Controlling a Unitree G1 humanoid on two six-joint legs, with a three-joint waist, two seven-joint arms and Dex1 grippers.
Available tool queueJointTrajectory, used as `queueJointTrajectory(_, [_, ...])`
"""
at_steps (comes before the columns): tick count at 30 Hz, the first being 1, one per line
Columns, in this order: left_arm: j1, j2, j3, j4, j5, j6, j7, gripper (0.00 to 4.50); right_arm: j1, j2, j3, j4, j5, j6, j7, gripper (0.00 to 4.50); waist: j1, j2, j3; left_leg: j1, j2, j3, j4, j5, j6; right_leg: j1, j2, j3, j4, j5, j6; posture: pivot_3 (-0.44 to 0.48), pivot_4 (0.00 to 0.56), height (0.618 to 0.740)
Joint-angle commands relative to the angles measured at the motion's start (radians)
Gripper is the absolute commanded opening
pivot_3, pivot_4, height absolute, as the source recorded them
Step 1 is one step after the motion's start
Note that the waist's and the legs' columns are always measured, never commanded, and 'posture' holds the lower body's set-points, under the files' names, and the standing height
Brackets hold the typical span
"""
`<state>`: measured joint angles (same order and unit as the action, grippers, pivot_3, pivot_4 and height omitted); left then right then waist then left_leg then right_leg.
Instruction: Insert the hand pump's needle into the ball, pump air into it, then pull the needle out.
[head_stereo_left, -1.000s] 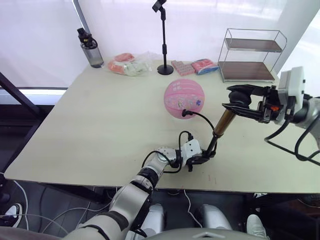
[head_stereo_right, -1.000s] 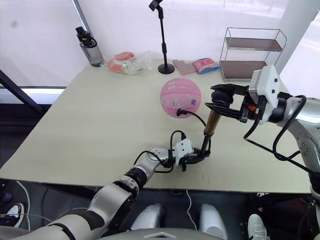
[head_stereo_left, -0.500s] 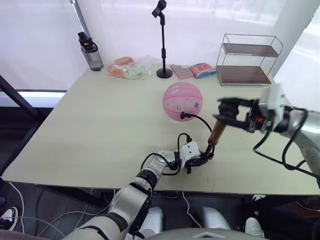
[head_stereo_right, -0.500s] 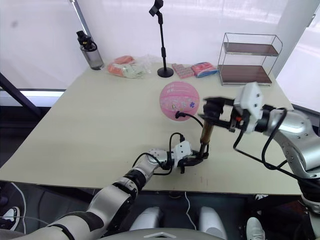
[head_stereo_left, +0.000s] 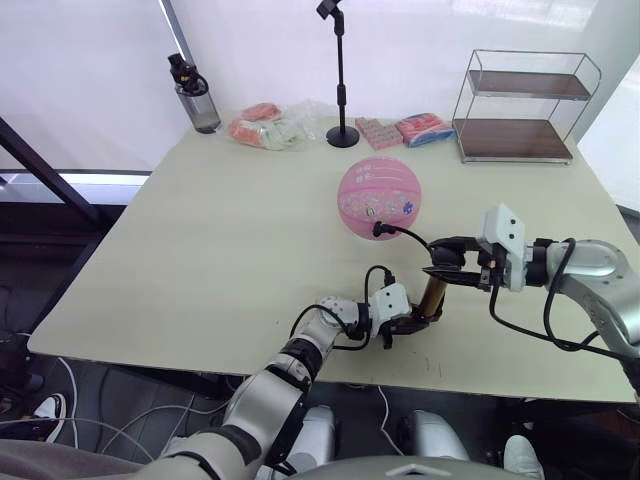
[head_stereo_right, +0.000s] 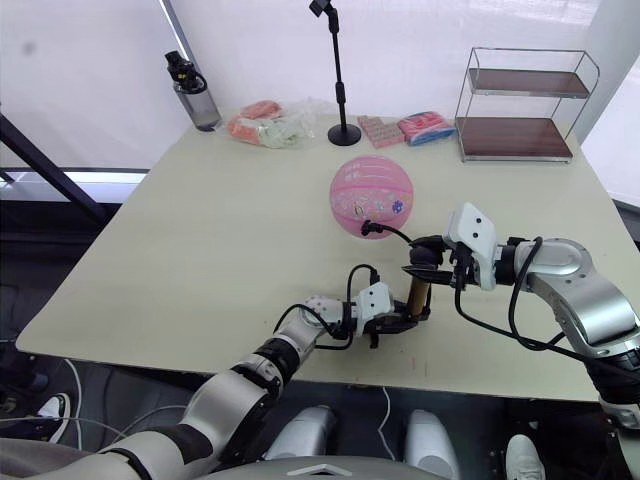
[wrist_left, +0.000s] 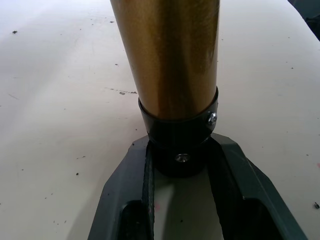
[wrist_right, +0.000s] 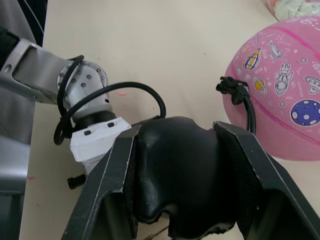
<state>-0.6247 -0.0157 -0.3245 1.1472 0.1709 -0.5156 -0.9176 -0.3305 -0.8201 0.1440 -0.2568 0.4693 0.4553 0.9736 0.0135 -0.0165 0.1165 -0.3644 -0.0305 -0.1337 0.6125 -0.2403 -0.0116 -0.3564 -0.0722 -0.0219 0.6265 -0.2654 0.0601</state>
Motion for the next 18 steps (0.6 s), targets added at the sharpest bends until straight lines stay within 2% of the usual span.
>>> queueJointTrajectory(1, [0.043,0.023,-0.040,0.062,0.058,0.028,-0.004,1.09,0.029,-0.009,0.038,0.041,-0.028,0.068,0.028,1.80,0.000,0.000,0.001,0.000,0.000,0.000,0.000,0.000,0.000,0.000,0.000,0.000,0.000,0.000,0.000,0.000,0.150,0.731])
queueJointTrajectory(8, [0.045,0.024,-0.038,0.062,0.057,0.030,-0.006,1.09,-0.085,-0.038,-0.107,-0.011,0.094,0.171,0.052,1.80,0.002,0.002,0.009,-0.002,0.000,0.000,0.001,0.000,0.000,0.000,0.000,-0.001,0.000,0.000,0.000,0.000,0.150,0.731])
queueJointTrajectory(13, [0.051,0.025,-0.040,0.060,0.054,0.029,-0.007,1.09,-0.181,-0.108,-0.209,-0.038,0.175,0.260,0.085,1.80,0.003,0.010,0.017,-0.016,-0.003,-0.004,0.006,0.000,0.000,-0.010,-0.001,-0.004,0.000,0.001,0.001,0.000,0.150,0.731])
queueJointTrajectory(18, [0.055,0.025,-0.042,0.059,0.053,0.028,-0.008,1.09,-0.267,-0.182,-0.288,-0.043,0.232,0.317,0.111,1.80,0.003,0.012,0.023,-0.016,-0.004,-0.005,0.007,0.001,0.000,-0.009,-0.002,-0.005,0.000,0.002,0.002,0.000,0.150,0.731])
